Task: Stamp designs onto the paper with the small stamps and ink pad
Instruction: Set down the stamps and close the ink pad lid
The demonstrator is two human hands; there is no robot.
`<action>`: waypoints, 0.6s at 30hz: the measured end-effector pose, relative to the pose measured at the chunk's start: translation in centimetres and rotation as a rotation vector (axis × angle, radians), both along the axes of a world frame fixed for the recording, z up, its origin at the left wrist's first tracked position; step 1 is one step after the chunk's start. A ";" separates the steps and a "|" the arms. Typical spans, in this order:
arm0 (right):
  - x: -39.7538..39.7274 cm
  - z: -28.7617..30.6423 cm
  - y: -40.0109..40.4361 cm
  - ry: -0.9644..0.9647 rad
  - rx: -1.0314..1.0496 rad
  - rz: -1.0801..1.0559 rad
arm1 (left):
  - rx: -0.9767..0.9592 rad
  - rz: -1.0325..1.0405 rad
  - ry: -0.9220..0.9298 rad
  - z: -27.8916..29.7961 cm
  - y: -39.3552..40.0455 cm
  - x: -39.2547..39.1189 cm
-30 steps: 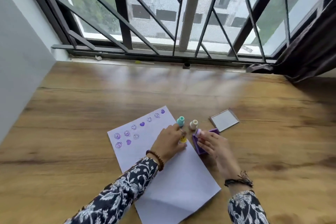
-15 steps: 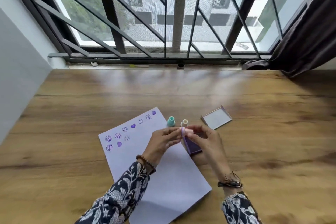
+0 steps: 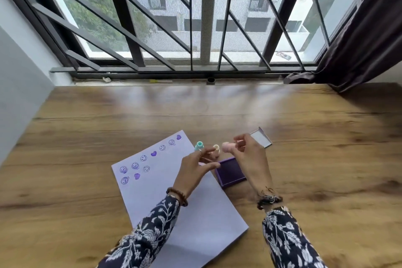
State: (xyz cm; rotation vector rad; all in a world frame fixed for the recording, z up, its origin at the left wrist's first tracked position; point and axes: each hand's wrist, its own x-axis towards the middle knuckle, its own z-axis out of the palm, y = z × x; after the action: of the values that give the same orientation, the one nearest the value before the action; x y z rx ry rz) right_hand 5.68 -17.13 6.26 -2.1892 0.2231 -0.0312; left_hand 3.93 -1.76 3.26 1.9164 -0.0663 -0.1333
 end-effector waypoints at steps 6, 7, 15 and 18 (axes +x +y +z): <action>3.2 -1.4 0.9 -0.021 -0.362 0.089 | 0.422 -0.118 -0.145 -2.1 -0.3 -1.7; 3.4 -1.6 1.0 -0.014 -0.368 0.106 | 0.450 -0.131 -0.150 -2.3 -0.3 -1.8; 3.1 -1.6 -2.8 -0.116 -0.176 -0.137 | 0.583 -0.140 -0.135 -3.4 -0.6 -1.4; 3.3 -2.2 -6.0 -0.004 -0.317 -0.293 | 0.606 -0.138 -0.139 -3.7 -0.6 -1.4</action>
State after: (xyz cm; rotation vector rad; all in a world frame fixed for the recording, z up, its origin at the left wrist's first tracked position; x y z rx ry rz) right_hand 8.98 -23.08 4.08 -2.4511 0.5691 -0.2496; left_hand 2.54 -2.34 -0.42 2.5252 -0.2782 -0.1201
